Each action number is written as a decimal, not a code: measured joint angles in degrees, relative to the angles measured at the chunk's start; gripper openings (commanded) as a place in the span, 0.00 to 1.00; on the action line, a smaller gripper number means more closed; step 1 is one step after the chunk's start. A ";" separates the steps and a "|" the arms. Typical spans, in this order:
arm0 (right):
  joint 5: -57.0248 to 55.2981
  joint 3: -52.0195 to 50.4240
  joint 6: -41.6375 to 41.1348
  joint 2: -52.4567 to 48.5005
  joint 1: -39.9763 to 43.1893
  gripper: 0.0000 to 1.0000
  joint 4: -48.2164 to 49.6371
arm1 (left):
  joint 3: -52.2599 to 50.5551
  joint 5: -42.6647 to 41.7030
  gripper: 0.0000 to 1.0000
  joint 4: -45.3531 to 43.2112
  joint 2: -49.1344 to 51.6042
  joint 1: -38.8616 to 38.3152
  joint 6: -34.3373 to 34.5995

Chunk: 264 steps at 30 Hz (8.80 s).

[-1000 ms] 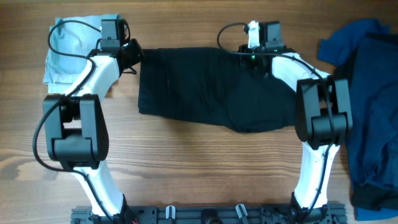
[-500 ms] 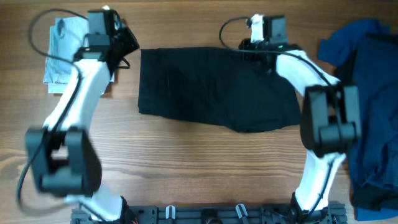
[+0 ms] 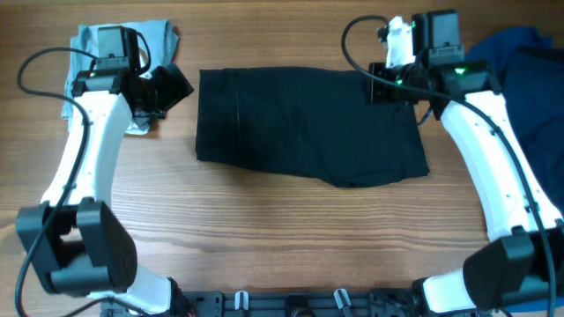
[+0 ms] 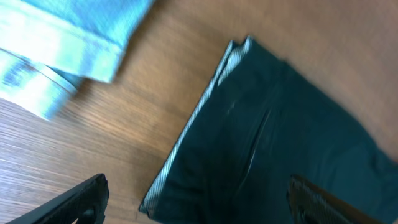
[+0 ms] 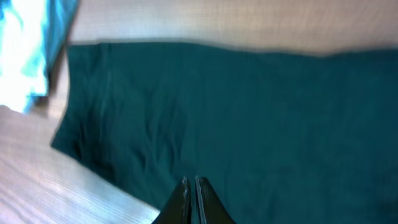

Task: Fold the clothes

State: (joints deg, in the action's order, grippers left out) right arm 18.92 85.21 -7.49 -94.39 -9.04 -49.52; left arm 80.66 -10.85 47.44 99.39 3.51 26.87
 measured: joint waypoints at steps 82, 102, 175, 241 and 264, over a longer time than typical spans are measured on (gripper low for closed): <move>5.84 -4.26 -19.23 -24.26 -15.28 0.04 15.41 | -6.05 -12.57 0.04 -3.13 16.79 -5.40 -7.72; 1.42 -7.87 -22.03 -14.71 -15.50 0.04 6.64 | -5.86 -11.52 0.04 -0.61 3.56 -6.21 -7.74; -0.70 -9.31 -27.12 -23.93 -18.36 0.04 45.94 | 2.67 4.92 0.04 21.05 -10.12 -26.08 -10.32; 11.15 -5.73 -37.73 -30.16 -24.48 0.04 45.75 | 5.88 2.40 0.04 23.12 -10.12 -35.80 -32.59; -5.16 -6.10 -14.58 -13.92 -2.86 0.04 1.16 | 5.88 -0.04 0.04 12.57 -10.03 -35.80 -32.85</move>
State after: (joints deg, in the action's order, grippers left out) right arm 13.76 79.11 -22.06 -108.31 -11.90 -48.36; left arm 86.54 -10.90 60.01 89.36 -32.29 -5.98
